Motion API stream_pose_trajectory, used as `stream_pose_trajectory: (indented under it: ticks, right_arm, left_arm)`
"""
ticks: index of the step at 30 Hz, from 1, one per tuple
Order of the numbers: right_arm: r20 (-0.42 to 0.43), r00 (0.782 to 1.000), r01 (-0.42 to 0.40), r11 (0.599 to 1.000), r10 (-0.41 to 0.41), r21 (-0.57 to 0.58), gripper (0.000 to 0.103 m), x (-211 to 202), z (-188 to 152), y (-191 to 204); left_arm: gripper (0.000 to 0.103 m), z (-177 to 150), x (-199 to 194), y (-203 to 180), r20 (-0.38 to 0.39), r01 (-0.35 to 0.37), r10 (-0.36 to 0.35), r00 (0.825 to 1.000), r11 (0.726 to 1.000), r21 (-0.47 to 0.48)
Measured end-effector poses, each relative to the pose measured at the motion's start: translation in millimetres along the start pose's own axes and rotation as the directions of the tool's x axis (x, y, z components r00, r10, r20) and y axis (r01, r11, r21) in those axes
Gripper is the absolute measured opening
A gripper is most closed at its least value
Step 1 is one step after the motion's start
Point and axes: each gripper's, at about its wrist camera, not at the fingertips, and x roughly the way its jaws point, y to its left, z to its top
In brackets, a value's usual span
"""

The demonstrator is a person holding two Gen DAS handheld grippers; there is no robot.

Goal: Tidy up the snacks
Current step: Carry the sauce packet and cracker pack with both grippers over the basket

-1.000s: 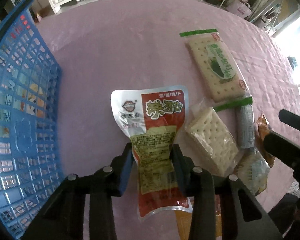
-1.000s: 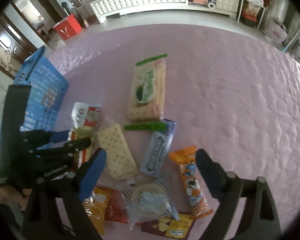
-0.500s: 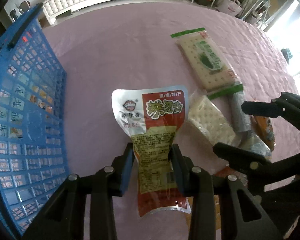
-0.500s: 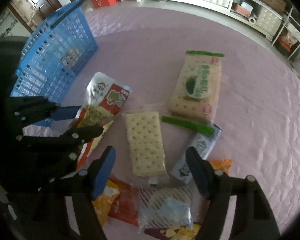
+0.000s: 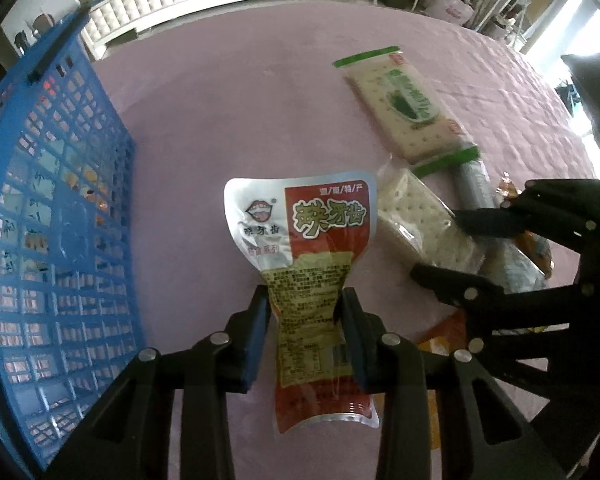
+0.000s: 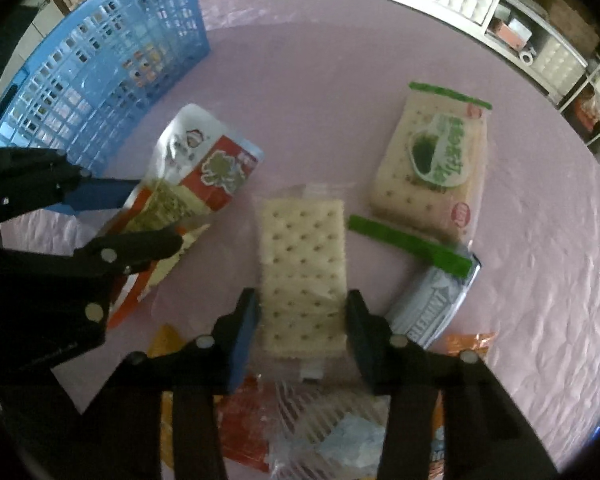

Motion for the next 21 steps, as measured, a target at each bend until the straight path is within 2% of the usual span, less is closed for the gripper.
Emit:
stream_pose_trajectory:
  ticks: [7, 14, 17, 21]
  right_arm:
    - [0.076, 0.997, 0.027, 1.000, -0.027, 0.013, 0.047, -43, -20, 12]
    - [0.149, 0.987, 0.058, 0.998, -0.063, 0.038, 0.047, -100, -40, 30]
    - [0.173, 0.982, 0.073, 0.996, -0.079, 0.041, 0.047, -122, -45, 38]
    - [0.212, 0.973, 0.084, 0.995, -0.092, 0.047, 0.047, -147, -39, 52]
  left_arm:
    - [0.032, -15, -46, -7, 0.080, 0.011, -0.014, 0.997, 0.999, 0.032]
    - [0.032, -36, -121, -22, 0.190, 0.022, -0.034, 0.981, 0.998, 0.066]
    - [0.032, -41, -151, -12, 0.224, 0.040, -0.053, 0.973, 0.997, 0.065]
    - [0.032, -57, -190, 15, 0.275, 0.017, -0.033, 0.961, 0.998, 0.060]
